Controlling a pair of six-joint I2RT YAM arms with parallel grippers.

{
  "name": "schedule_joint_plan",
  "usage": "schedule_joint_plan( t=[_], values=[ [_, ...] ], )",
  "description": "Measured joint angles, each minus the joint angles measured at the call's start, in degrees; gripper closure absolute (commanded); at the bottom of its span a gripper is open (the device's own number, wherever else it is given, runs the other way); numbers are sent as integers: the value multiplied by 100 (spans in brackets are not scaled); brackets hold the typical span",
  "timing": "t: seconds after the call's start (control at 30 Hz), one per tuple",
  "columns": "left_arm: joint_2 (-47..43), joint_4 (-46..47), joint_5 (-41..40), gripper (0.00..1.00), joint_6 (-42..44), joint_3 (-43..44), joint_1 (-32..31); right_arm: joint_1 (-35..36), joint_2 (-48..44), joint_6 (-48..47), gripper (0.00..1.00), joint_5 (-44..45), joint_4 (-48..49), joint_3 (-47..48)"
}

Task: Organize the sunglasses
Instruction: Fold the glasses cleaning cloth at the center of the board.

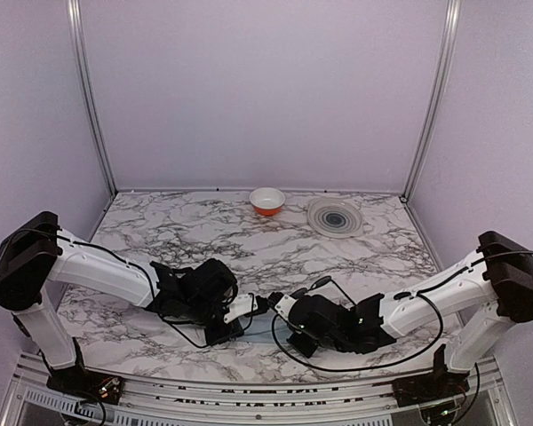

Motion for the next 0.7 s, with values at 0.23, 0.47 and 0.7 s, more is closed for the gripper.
schedule_joint_plan(
  t=[0.23, 0.47, 0.7],
  values=[
    [74, -13, -9, 100, -39, 76, 22, -28, 37, 72, 100, 63, 7, 0],
    [74, -46, -35, 100, -105, 76, 50, -33, 127, 122, 99, 111, 33, 59],
    [133, -186, -96, 100, -107, 179, 59, -46, 168, 63, 85, 249, -81, 107]
  ],
)
